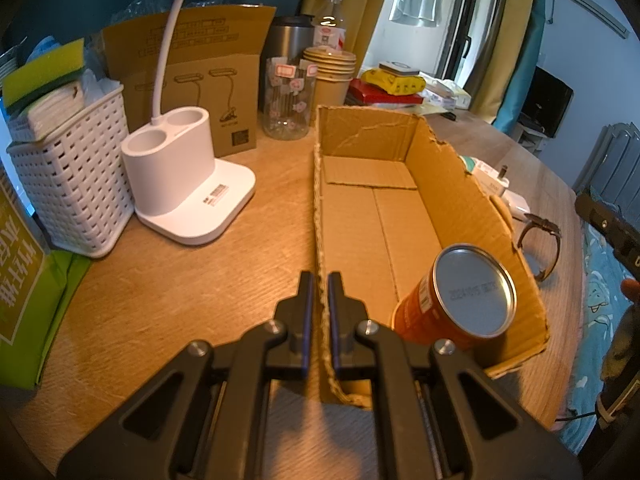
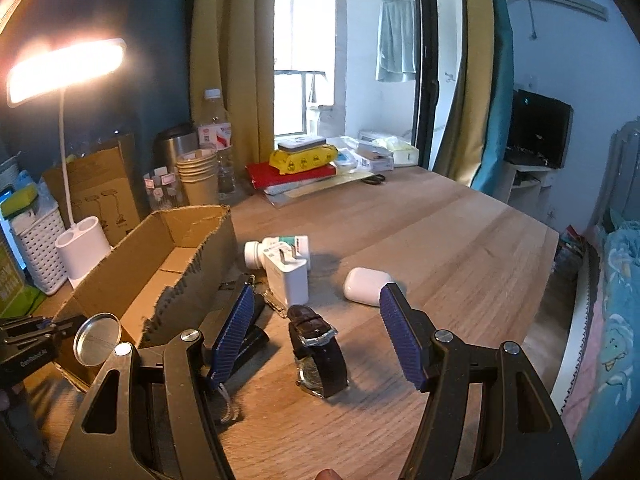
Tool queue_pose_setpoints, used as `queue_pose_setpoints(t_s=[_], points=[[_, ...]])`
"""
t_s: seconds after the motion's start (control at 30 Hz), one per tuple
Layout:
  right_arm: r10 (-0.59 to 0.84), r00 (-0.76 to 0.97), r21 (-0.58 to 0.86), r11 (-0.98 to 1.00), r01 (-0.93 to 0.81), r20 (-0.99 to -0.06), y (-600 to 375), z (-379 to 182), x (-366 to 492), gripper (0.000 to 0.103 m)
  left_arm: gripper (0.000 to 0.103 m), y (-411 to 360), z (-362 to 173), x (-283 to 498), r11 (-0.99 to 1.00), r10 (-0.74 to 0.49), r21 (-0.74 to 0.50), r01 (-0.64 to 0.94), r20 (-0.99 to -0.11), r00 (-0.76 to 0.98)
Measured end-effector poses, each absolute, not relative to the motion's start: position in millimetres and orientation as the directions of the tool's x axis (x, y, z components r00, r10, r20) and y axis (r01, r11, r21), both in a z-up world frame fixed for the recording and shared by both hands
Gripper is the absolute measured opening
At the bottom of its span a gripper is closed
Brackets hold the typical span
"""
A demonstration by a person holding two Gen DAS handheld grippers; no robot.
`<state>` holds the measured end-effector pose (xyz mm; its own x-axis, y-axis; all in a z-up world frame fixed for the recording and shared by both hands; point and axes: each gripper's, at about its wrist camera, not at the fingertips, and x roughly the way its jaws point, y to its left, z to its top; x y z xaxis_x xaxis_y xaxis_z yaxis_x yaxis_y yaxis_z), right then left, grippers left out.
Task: Organize rigid objects
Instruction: 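Open the right gripper to release the tin can and withdraw, then move the right gripper to the black wristwatch and grasp it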
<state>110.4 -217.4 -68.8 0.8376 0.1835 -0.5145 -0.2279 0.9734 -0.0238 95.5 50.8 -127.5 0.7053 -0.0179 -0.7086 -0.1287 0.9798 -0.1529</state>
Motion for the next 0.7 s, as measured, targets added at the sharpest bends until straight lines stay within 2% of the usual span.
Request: queue_pose_setpoints(t_s=[0.7], points=[[0.197, 0.759, 0.015, 0.971, -0.24, -0.621, -222.3, -124.9, 149.8, 0.069, 0.007, 50.1, -126.2, 94.8, 0.979, -0.024, -0.161, -0.127, -0.706, 0.708]])
